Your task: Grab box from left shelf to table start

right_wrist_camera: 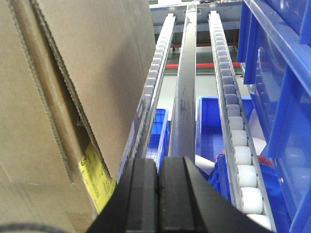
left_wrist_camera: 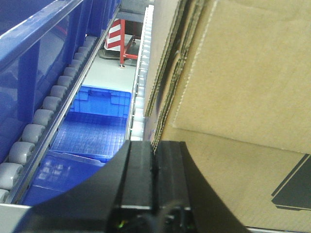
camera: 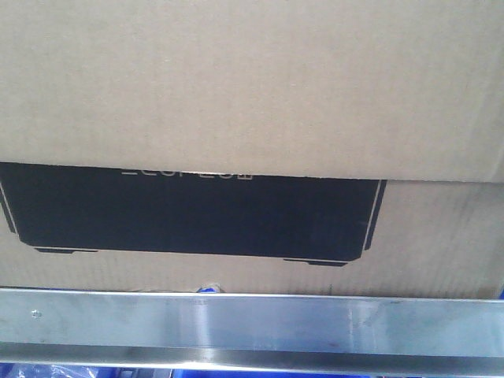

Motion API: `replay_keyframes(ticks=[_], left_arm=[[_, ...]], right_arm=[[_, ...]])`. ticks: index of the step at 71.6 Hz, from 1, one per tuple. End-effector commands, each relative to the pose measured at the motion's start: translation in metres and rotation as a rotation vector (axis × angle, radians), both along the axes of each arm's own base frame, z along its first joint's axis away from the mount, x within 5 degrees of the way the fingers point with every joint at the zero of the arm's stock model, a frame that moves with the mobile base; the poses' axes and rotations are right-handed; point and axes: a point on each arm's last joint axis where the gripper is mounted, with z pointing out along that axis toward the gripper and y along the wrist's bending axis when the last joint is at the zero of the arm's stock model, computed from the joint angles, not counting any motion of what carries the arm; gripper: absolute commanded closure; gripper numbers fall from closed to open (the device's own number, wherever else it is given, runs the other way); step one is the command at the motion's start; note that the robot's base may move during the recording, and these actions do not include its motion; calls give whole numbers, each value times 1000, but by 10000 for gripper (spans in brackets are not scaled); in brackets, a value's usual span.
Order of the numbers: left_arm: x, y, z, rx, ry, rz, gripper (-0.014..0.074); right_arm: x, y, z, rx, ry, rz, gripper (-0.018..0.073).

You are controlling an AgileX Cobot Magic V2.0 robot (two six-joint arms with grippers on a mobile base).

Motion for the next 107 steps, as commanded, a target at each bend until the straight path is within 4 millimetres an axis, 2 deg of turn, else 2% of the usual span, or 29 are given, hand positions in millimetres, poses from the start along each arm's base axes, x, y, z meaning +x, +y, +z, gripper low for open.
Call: replay_keyframes(ticks=[1, 45, 52, 63, 72, 77, 82, 91, 95, 107], left_arm=[[-1, 1, 12, -31, -109, 4, 689], [-1, 1, 14, -65, -136, 7, 689], [-2, 2, 20, -96, -196, 17, 689], [-5, 8, 35, -242, -326, 48, 689], [-10, 8, 60, -254, -378, 38, 684], [-14, 7, 83, -214, -399, 22, 628], [-18, 5, 104, -133, -408, 12, 520], [-21, 3, 140, -36, -388, 7, 264], [-20, 3, 158, -24, -363, 3, 194], [-3, -1, 199, 3, -197, -17, 185]], right_arm=[[-2, -2, 17, 13, -126, -15, 502], [-2, -2, 18, 13, -130, -15, 502], [-3, -2, 19, 15, -149, -18, 502], [-3, -2, 20, 16, -158, -19, 502], [-3, -2, 21, 17, -165, -20, 502], [-3, -2, 21, 17, -163, -20, 502], [-3, -2, 21, 17, -163, -20, 502], [-3, -2, 21, 17, -163, -20, 502], [-3, -2, 21, 17, -163, -20, 502], [-3, -2, 21, 17, -163, -20, 502]])
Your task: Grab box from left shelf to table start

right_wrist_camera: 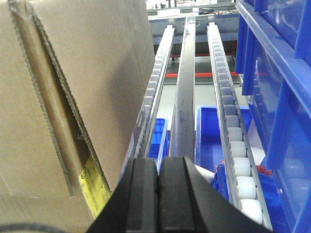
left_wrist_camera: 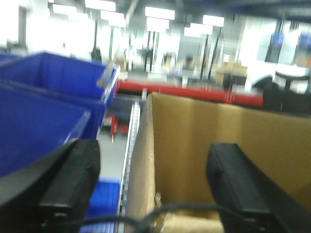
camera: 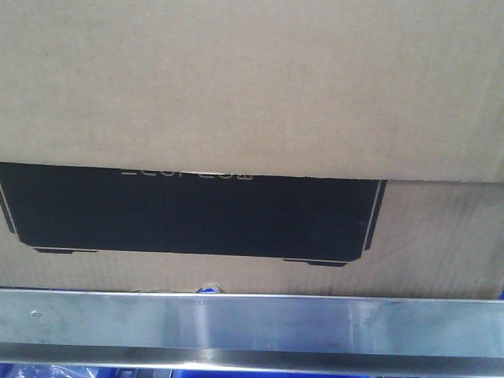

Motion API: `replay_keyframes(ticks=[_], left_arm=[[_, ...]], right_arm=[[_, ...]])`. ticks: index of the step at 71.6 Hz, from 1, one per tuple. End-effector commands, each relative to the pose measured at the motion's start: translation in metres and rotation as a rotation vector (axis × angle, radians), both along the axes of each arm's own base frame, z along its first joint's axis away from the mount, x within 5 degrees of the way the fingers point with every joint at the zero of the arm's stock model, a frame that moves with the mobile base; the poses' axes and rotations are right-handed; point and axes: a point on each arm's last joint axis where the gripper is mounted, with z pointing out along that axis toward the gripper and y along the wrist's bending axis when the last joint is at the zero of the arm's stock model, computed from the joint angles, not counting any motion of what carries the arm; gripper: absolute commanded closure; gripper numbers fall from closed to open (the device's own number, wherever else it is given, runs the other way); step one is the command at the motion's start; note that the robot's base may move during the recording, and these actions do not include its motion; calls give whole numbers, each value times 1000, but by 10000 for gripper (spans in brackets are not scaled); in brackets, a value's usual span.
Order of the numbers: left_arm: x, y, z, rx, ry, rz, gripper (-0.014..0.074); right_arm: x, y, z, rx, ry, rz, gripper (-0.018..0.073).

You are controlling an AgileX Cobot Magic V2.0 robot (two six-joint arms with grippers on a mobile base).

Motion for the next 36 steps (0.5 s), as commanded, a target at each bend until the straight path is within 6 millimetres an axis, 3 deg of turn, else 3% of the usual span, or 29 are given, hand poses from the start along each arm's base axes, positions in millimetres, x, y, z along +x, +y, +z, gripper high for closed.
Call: replay_keyframes(ticks=[1, 19, 28, 36], left_arm=[[9, -2, 34, 3, 32, -12, 185], [72, -13, 81, 66, 404, -41, 185], [110, -19, 95, 82, 542, -55, 185], [140, -25, 93, 97, 677, -68, 185]], right_arm=[[-3, -2, 17, 13, -126, -15, 502], [-3, -2, 17, 13, -126, -15, 502], [-3, -2, 17, 13, -126, -15, 502], [-3, -2, 17, 13, -126, -15, 502]])
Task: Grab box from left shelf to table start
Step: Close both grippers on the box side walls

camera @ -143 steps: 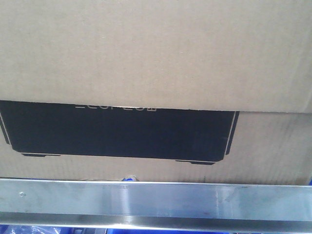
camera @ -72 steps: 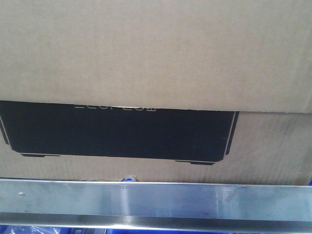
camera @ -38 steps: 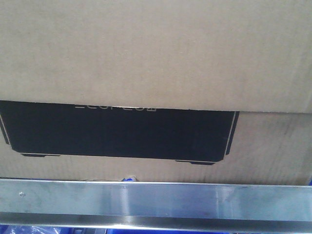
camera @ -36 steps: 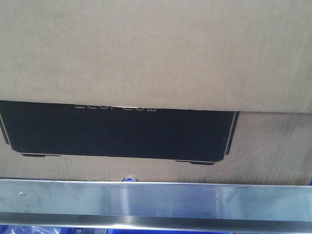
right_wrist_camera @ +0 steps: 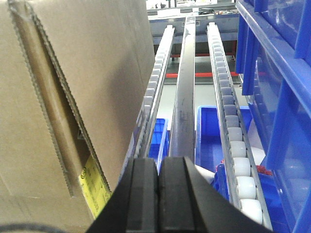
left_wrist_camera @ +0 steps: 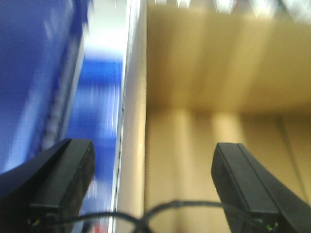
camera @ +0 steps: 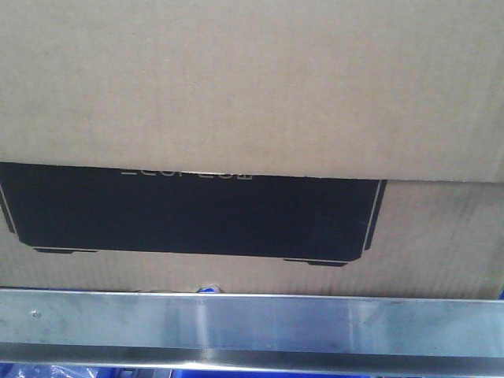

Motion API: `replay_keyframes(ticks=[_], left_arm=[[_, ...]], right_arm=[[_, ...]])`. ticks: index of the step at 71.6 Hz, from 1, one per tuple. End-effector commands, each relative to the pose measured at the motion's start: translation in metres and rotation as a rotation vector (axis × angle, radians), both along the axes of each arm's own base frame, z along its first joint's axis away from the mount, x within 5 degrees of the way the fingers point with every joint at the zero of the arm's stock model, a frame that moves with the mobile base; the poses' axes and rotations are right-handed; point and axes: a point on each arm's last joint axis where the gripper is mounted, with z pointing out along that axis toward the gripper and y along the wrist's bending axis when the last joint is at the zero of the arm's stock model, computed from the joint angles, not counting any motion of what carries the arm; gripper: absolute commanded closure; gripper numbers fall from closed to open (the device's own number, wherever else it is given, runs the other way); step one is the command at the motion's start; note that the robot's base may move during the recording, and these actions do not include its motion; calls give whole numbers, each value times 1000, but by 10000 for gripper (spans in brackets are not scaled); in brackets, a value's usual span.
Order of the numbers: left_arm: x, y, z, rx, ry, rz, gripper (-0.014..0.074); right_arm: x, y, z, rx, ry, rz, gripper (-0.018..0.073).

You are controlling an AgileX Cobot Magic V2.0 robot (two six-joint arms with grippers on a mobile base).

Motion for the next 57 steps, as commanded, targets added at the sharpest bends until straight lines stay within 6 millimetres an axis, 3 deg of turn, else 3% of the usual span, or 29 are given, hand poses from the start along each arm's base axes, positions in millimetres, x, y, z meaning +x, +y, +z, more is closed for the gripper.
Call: replay_keyframes(ticks=[1, 10, 20, 30, 44, 57], left_arm=[[19, -5, 11, -18, 14, -10, 185], [51, -10, -4, 1, 145, -15, 185], [71, -12, -21, 14, 238, -17, 217], [76, -13, -27, 19, 274, -18, 371], [77, -13, -27, 16, 268, -18, 710], [78, -14, -25, 8, 252, -19, 692]], right_arm=[[-3, -2, 17, 13, -126, -15, 502], [-3, -2, 17, 13, -126, -15, 502], [-3, -2, 17, 13, -126, -15, 502], [-3, -2, 17, 13, -126, -15, 502], [-3, -2, 17, 13, -126, -15, 502], [-4, -2, 23, 20, -170, -20, 502]])
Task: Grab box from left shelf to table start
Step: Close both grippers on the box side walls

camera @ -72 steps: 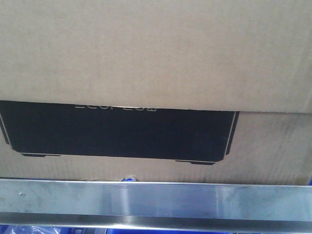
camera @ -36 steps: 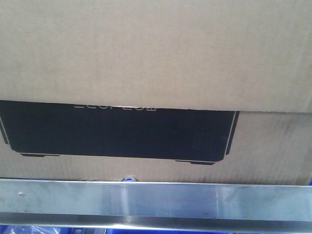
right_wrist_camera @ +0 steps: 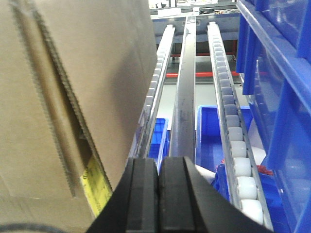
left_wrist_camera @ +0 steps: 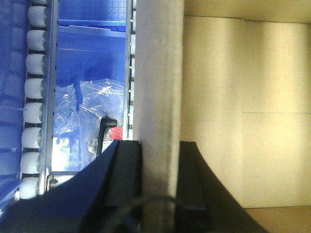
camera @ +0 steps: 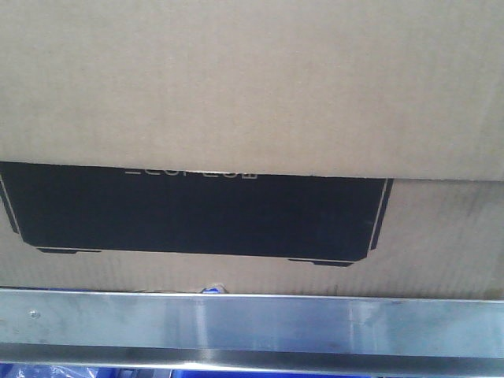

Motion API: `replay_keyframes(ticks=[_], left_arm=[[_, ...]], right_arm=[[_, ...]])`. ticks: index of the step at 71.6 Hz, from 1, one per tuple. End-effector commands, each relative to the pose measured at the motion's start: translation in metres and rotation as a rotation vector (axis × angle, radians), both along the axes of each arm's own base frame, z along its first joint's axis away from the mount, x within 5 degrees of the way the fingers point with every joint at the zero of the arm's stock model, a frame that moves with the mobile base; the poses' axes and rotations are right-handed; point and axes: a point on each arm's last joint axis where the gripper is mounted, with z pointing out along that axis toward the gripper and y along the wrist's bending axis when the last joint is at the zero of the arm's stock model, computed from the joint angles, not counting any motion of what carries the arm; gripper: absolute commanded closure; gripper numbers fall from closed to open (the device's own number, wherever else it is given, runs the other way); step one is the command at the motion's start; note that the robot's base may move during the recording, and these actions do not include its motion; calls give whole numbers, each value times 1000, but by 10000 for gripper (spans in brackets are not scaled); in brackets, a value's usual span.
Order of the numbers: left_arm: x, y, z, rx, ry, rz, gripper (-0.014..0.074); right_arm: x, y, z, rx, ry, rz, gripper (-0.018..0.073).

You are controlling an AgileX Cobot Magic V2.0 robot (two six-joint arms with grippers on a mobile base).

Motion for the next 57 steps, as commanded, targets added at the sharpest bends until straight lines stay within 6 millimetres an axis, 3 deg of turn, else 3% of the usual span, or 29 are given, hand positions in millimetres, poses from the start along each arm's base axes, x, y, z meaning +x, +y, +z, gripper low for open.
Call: replay_keyframes(ticks=[1, 13, 28, 34, 42, 47, 52, 57], left_arm=[[-4, -5, 21, -72, -116, -9, 692], [-4, -5, 22, -73, -121, -8, 692], [-3, -5, 21, -73, -119, -8, 692], [-3, -5, 21, -72, -119, -8, 692], [-1, -5, 20, -72, -114, -8, 692], [-1, -6, 20, -72, -117, -8, 691], [-1, -6, 20, -73, -119, -8, 691], [-1, -6, 20, -73, -120, -8, 691]], right_arm=[[-4, -2, 25, 22, -168, -19, 502], [-15, -2, 70, 36, -237, -6, 502], [-10, 3, 135, -24, -28, 41, 480], [4, 6, 157, -45, 94, 61, 376], [30, 10, 185, -51, 200, 78, 108], [46, 13, 201, -35, 253, 98, -13], [59, 15, 213, -42, 290, 111, -69], [71, 17, 225, -51, 330, 122, -67]])
